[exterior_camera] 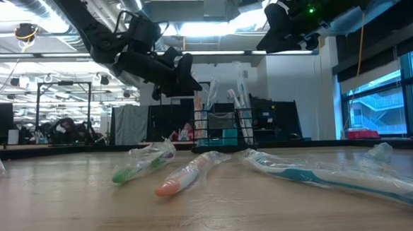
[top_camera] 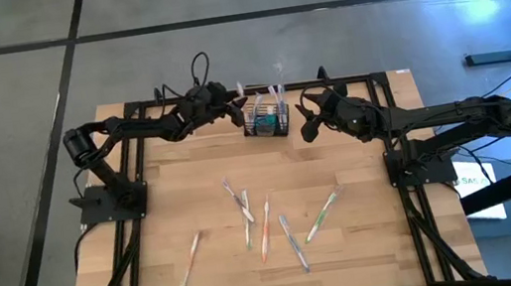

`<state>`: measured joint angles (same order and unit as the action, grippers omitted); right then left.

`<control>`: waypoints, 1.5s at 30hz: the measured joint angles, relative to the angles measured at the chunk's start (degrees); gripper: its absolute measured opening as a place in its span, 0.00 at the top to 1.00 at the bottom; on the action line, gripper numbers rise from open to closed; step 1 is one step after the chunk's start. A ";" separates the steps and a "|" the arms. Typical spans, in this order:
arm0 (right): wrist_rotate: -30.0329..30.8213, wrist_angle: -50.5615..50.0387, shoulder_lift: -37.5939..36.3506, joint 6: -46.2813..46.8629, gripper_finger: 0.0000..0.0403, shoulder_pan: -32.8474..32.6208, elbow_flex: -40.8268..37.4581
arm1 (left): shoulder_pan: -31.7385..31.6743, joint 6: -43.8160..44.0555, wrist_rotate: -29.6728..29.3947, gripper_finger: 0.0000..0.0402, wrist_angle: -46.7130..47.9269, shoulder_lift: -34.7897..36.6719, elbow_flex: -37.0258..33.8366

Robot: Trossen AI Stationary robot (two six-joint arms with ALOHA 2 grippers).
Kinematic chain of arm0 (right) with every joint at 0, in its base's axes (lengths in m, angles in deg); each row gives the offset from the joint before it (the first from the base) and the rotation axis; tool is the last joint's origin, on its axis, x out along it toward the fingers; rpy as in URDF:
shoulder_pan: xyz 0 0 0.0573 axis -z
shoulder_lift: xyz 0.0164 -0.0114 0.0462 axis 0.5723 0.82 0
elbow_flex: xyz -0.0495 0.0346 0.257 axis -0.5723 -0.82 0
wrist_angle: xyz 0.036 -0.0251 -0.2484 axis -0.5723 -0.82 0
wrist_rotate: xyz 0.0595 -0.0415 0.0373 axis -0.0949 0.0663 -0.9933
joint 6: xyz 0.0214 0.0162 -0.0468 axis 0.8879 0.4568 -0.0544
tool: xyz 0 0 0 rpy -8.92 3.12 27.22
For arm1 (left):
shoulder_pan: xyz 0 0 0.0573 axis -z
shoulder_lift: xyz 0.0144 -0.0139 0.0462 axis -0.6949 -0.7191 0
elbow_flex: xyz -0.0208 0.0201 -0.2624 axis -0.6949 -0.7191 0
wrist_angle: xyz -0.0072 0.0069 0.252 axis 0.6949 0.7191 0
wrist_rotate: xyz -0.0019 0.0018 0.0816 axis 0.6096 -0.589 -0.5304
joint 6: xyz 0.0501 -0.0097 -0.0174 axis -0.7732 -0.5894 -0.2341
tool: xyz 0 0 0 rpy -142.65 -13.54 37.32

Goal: Pick & Place toothbrushing station
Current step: Put the top orange toothbrush in the left section of the wire organizer

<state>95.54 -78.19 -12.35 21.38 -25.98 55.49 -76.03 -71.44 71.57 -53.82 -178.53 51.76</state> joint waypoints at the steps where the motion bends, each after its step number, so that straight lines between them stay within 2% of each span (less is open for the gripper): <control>1: 0.02 0.00 -0.02 0.01 0.52 0.00 0.00 | 0.00 0.00 0.38 0.62 0.02 0.00 0.00; 10: 0.02 0.00 -0.01 0.00 0.52 -0.01 0.00 | 1.19 -4.02 0.90 0.86 0.03 0.00 -0.02; 17: 0.02 0.00 -0.02 0.00 0.52 0.00 0.00 | 3.49 -8.09 1.24 0.96 0.08 0.00 -0.02; 27: 0.02 0.00 -0.02 -0.02 0.52 0.00 0.00 | 4.98 -6.35 -0.69 0.94 2.37 -0.51 -0.07; 34: 0.02 -0.01 -0.02 -0.04 0.52 0.00 0.00 | 4.98 -4.48 -1.48 0.94 0.67 -3.08 0.00; 45: 0.02 -0.02 -0.02 -0.22 0.52 -0.02 0.00 | 5.30 -6.41 -0.26 0.87 0.78 -2.82 -0.11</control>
<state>95.56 -78.21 -12.37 21.16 -26.00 55.49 -70.72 -77.84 71.31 -53.04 -181.35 51.65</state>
